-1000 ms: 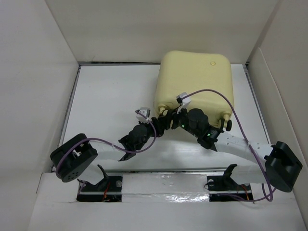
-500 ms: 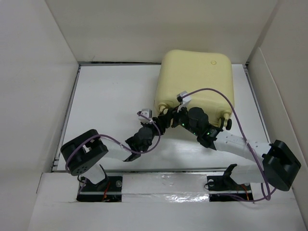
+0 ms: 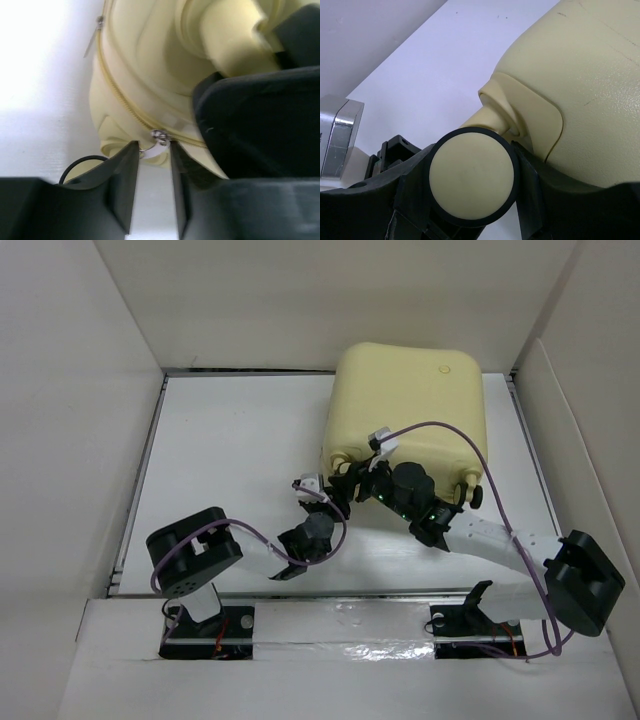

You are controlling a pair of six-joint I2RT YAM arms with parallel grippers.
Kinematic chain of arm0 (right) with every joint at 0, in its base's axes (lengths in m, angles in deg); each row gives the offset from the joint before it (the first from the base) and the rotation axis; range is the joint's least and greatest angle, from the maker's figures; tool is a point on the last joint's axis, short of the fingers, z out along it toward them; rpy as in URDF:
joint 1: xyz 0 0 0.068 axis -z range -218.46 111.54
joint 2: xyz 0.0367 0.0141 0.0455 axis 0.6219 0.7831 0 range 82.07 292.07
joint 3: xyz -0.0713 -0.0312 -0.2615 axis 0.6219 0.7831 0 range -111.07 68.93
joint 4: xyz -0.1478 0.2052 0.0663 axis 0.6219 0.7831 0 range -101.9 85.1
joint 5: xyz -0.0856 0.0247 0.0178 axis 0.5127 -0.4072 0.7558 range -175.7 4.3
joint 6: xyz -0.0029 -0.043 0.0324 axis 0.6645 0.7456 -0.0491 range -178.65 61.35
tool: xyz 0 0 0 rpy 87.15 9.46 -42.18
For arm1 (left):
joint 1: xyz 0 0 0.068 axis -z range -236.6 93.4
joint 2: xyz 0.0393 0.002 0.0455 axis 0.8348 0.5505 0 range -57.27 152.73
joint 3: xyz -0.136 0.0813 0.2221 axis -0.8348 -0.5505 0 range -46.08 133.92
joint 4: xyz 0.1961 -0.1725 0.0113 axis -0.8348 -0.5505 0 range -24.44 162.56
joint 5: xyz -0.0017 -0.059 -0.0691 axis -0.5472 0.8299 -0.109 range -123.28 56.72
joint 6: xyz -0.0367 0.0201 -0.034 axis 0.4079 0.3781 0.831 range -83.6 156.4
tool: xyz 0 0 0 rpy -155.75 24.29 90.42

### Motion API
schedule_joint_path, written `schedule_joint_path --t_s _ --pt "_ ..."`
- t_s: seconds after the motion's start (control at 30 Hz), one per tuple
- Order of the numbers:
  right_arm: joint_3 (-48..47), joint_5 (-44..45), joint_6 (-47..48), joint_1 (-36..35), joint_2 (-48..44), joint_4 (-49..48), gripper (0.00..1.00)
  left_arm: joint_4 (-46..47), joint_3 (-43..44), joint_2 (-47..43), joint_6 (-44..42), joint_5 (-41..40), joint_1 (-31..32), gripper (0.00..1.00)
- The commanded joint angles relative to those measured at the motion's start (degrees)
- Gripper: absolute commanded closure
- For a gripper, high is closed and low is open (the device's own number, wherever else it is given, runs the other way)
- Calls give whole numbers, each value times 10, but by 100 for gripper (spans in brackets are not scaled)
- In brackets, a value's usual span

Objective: Pack the luggage

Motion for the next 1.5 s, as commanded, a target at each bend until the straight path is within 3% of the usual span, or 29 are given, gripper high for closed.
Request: schedule_joint_path --t_s 0.0,0.1,0.17,0.4,0.47,0.8,1.13,1.27,1.47 --pt "-17 -118 -61 -40 -9 -82 100 69 79 5 -27 21 4 69" --pt "-14 -119 -60 -40 -15 -82 100 40 90 14 -27 26 4 54" --pt "-10 -117 -60 -40 -16 -84 100 50 87 18 -28 31 4 52" --pt "1 -113 -59 -40 -26 -89 100 58 81 6 -43 26 -16 95" --pt "5 -106 -59 -40 -33 -89 100 63 76 0 -56 22 -22 100" --pt "43 -76 -53 -40 -86 -74 100 72 2 -61 -112 44 -52 100" --pt "83 -65 -39 -40 -142 -31 100 2 -41 -144 -120 64 -102 100" --pt "93 -62 -30 -40 -168 5 100 -12 -49 -160 -104 162 -133 100" --pt "71 -66 -21 -29 -157 11 100 -25 -59 -134 -105 249 -62 100"
